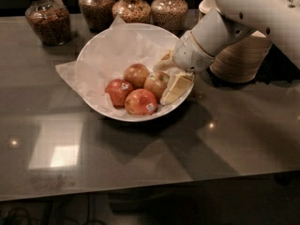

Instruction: Pick apple from white bowl

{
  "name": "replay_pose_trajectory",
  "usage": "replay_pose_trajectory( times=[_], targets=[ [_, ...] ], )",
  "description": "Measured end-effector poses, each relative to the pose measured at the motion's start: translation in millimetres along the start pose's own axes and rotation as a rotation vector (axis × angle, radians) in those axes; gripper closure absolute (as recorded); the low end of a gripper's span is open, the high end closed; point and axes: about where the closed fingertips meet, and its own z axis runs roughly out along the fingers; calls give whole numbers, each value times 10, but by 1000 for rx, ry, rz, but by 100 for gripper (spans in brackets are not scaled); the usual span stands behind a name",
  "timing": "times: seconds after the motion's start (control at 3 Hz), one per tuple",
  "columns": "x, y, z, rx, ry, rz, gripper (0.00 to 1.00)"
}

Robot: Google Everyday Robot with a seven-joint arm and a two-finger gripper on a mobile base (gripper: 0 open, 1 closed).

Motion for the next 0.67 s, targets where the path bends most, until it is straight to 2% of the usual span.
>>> replay_pose_trajectory(
  times=[0.33,0.67],
  targets=[
    [11,5,23,-4,1,3,36],
    [33,7,73,-15,4,9,45]
  ],
)
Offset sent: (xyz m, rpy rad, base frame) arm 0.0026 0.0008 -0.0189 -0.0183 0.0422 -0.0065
